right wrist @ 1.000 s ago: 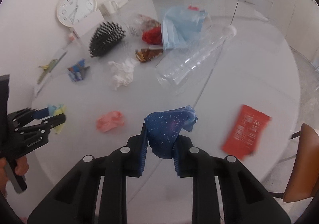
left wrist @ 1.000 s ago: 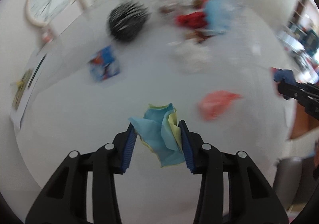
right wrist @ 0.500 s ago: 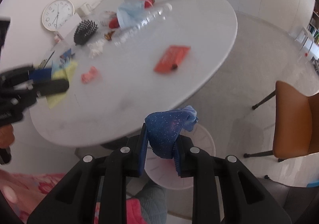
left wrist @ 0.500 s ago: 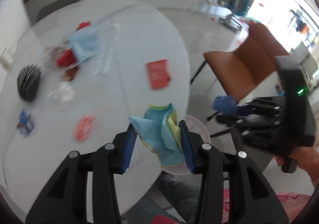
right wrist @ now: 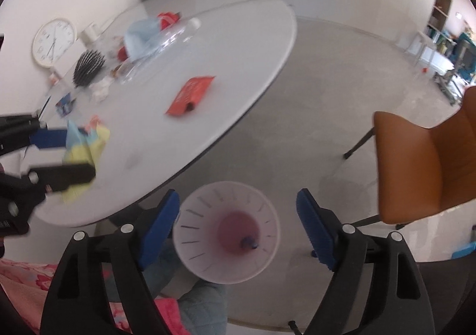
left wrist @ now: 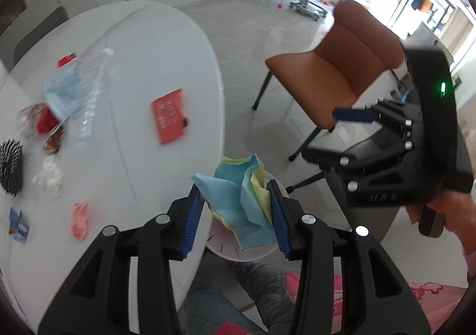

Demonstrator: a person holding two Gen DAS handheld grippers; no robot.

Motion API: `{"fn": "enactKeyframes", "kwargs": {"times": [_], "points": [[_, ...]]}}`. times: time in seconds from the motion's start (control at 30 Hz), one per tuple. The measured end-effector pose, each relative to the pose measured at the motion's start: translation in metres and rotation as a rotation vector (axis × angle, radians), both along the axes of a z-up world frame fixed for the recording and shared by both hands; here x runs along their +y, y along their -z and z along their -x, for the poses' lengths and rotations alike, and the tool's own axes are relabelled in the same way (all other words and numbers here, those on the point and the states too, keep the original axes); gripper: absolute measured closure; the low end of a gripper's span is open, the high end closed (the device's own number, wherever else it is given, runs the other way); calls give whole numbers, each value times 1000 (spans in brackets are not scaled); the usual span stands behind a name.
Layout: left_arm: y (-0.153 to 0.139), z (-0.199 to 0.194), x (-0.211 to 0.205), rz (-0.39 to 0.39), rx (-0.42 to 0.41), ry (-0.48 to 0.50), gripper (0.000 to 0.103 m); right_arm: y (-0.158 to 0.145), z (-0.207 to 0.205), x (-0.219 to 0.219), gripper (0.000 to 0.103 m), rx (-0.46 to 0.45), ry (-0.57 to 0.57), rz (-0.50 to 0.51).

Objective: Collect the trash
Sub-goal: 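Carry both cloths to the white wastebasket and open both tools over it, then grasp the blue-white box with the left tool while the right tool grasps the white tissue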

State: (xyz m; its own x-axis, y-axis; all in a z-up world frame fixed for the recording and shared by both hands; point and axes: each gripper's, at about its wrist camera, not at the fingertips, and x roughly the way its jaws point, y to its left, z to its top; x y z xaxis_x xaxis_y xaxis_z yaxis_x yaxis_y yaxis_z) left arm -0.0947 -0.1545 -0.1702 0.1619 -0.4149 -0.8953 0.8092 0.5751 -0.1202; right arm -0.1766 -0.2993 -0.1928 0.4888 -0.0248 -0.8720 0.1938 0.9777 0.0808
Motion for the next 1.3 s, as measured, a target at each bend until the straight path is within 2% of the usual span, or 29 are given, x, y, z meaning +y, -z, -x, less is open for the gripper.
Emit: {"fn": "enactKeyframes", "kwargs": {"times": [0.03, 0.1, 0.13, 0.17, 0.2, 0.37, 0.47, 0.77, 0.93, 1.07, 1.3], "points": [[1, 2, -3, 4, 6, 14, 59, -3, 3, -5, 22, -7, 17, 5], [2, 6, -11, 0, 20, 39, 45, -8, 6, -11, 18, -17, 41, 12], [2, 8, -13, 1, 25, 45, 30, -10, 8, -13, 18, -23, 50, 19], [0, 9, -14, 4, 22, 45, 21, -12, 9, -16, 17, -28, 56, 26], [-3, 11, -14, 13, 16, 42, 19, -14, 9, -17, 16, -33, 60, 32], [-8, 8, -10, -18, -5, 18, 14, -22, 8, -19, 16, -54, 60, 43], [-18, 2, -2, -25, -33, -20, 11, -28, 6, -17, 10, -68, 55, 46], [-40, -24, 41, -37, -99, -189, 8, -52, -22, 6, 3, -133, 3, 46], [-46, -47, 81, -38, -101, -304, 8, -63, -51, 33, 2, -162, -45, 19], [-49, -75, 120, -48, -118, -396, 8, -70, -82, 67, 2, -167, -101, 42], [-43, -144, 215, -52, -121, -600, 8, -71, -136, 127, 2, -176, -151, 12]]}}
